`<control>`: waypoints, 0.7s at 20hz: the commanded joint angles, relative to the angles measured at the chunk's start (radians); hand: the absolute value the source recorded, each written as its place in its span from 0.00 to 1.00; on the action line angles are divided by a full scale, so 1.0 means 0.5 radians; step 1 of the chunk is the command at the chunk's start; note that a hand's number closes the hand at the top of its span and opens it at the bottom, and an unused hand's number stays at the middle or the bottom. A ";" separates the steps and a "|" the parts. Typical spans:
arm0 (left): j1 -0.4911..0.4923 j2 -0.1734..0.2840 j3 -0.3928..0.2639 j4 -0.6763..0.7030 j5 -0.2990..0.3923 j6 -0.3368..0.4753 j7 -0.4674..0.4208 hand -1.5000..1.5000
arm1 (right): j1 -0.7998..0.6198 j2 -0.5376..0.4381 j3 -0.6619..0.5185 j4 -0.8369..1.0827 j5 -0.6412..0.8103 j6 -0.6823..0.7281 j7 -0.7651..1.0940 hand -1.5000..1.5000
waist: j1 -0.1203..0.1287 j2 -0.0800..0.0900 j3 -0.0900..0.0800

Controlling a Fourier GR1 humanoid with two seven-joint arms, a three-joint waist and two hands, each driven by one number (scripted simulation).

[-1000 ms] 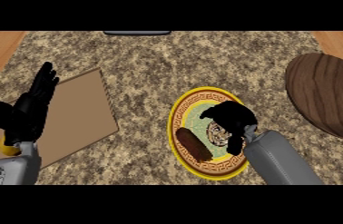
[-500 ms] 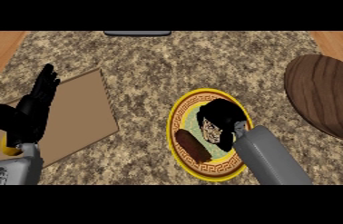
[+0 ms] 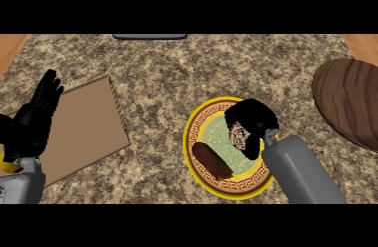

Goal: Pick the cupcake from the plate and place it in the bowl

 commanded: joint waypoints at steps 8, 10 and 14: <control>0.044 -0.022 0.007 0.004 0.004 -0.002 -0.012 0.50 | -0.072 0.013 -0.529 -0.279 0.165 -0.347 1.015 1.00 | -0.024 -0.003 0.003; 0.066 -0.008 0.025 0.007 -0.017 0.012 -0.031 0.50 | -0.097 -0.024 -0.517 -0.449 0.241 -0.365 1.100 1.00 | -0.026 -0.006 0.002; 0.024 -0.009 0.027 0.036 -0.028 0.025 -0.030 0.50 | -0.258 -0.077 -0.612 -0.769 0.324 -0.442 1.275 1.00 | -0.038 -0.011 0.002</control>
